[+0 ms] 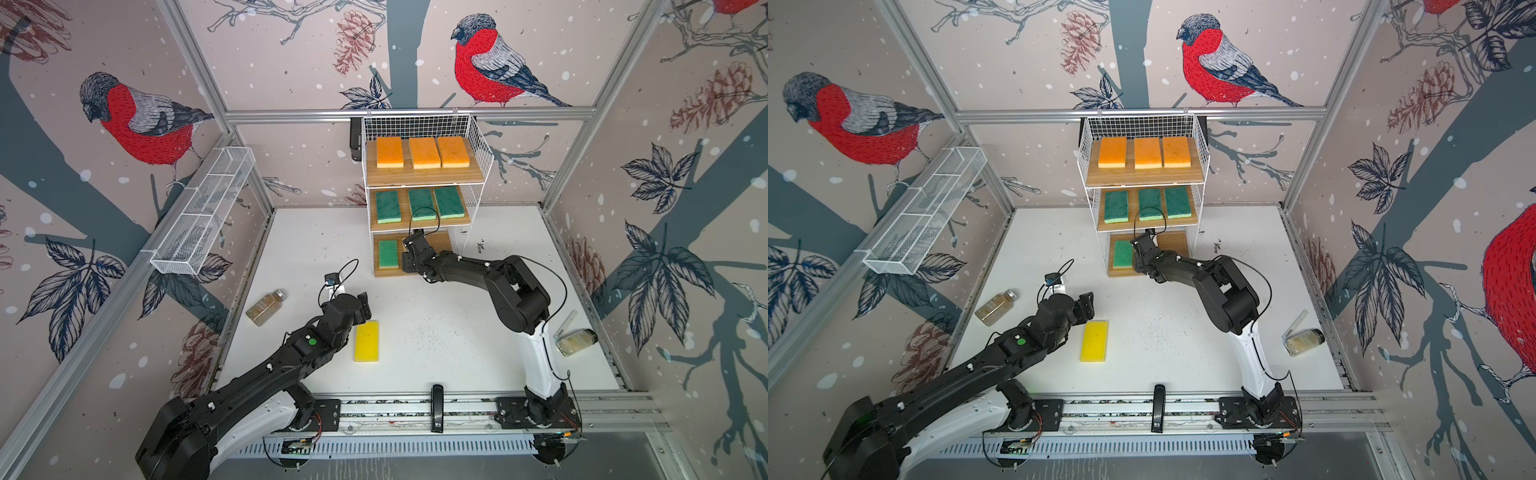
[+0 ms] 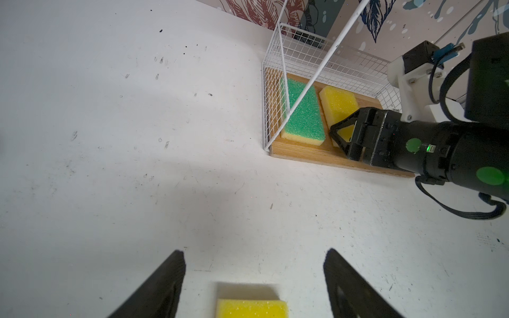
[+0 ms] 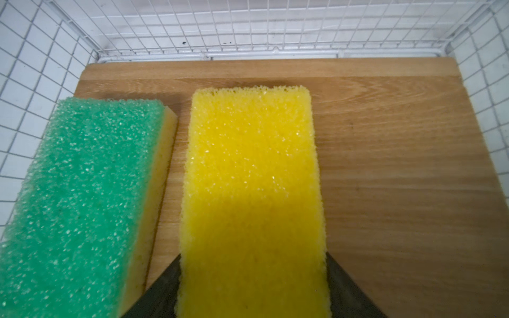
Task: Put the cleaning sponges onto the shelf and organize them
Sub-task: 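Push the held yellow sponge deeper onto the bottom shelf with the right gripper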
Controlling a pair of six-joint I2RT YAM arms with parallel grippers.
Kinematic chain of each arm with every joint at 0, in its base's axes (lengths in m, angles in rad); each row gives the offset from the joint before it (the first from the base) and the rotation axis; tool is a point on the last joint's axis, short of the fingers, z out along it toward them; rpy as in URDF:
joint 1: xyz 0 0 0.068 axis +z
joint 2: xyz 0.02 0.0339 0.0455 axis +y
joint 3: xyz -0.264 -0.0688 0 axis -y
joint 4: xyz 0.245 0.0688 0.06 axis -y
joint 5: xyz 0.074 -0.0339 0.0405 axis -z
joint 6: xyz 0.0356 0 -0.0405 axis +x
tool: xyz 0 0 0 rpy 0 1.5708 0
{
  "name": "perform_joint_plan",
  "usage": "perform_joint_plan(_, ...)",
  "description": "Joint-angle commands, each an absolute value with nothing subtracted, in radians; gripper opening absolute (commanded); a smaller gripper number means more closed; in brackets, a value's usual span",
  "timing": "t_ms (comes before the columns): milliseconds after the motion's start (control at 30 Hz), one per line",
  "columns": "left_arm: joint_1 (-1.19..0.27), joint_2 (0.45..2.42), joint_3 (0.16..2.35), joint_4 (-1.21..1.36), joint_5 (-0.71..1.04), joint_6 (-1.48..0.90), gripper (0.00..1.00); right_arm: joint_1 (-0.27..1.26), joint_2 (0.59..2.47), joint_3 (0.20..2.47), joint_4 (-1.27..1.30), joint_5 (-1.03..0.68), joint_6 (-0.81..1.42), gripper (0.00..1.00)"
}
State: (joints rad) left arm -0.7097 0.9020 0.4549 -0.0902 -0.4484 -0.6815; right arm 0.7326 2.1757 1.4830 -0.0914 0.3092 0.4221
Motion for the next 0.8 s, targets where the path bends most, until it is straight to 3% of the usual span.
perform_joint_plan(0,-0.709,0.899,0.463,-0.089,-0.449,-0.688,0.8,0.735,2.169,1.478,-0.11,0.302,0.433,0.7)
perform_joint_plan(767,-0.708,0.873,0.447,-0.103,-0.45,-0.699,0.8,0.744,2.168,1.479,-0.129,0.305,0.46,0.72)
